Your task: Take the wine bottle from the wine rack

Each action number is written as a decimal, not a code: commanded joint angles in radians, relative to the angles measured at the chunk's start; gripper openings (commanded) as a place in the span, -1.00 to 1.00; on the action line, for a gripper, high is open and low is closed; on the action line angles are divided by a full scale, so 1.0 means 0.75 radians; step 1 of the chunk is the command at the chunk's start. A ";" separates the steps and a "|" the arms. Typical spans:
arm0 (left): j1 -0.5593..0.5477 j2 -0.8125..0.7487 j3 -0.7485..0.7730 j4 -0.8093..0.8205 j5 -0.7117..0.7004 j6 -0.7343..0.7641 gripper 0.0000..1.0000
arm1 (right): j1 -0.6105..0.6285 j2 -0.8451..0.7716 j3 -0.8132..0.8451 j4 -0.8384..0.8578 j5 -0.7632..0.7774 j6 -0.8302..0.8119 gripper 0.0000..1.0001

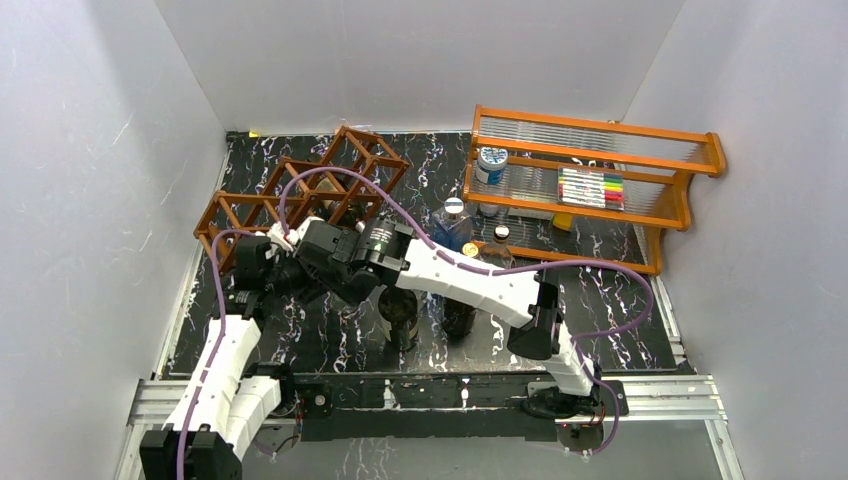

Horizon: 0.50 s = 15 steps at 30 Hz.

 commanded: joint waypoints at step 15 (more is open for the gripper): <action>-0.064 0.050 0.042 -0.081 0.092 0.045 0.19 | -0.049 0.061 0.032 0.660 0.029 -0.146 -0.31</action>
